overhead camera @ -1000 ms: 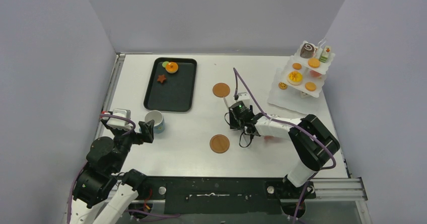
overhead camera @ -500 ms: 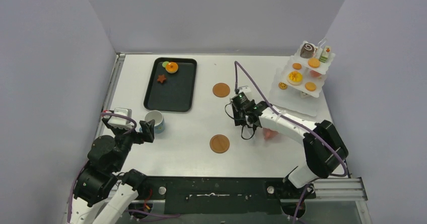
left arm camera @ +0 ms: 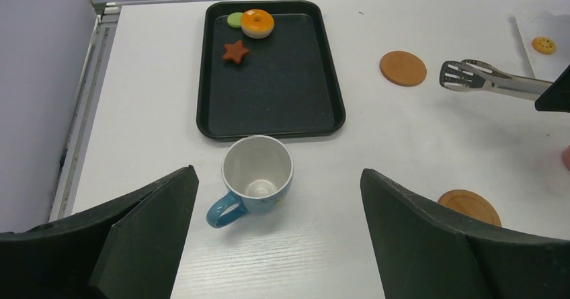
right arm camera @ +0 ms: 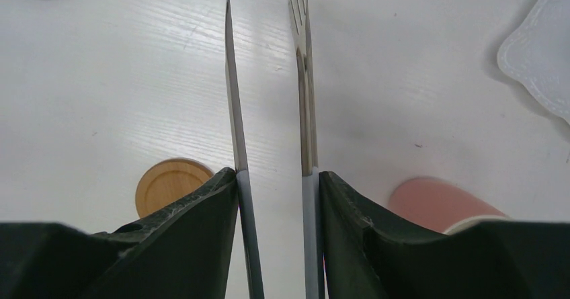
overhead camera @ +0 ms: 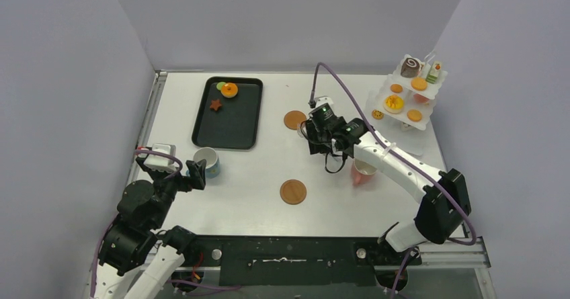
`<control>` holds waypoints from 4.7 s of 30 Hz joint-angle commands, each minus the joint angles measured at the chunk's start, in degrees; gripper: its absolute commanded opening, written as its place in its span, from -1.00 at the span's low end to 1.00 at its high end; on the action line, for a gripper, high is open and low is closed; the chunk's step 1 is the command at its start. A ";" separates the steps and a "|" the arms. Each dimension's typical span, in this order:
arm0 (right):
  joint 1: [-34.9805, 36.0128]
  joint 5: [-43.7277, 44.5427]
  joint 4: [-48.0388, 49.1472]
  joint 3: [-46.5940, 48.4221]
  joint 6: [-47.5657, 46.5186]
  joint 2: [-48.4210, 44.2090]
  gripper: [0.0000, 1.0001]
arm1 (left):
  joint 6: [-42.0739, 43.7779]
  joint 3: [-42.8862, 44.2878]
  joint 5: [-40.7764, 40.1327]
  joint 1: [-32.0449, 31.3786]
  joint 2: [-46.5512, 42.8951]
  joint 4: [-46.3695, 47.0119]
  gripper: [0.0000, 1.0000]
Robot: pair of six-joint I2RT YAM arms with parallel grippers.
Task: Serve the afternoon tea
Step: Pick up the clamp from the center of the board, then pick up the desert from the tray, then place the desert on the desert table.
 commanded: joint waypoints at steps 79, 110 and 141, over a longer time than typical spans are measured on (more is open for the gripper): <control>11.58 1.34 28.33 67.69 -30.61 65.30 -0.15 | 0.96 0.59 -1.38 2.52 1.04 3.13 0.80; 11.12 1.63 32.99 45.10 -26.03 42.95 -0.42 | 0.98 0.46 -0.60 2.86 1.44 3.21 0.80; 3.95 19.56 8.71 9.26 -16.59 -3.94 -0.47 | 0.77 0.42 1.02 2.86 0.95 3.44 0.81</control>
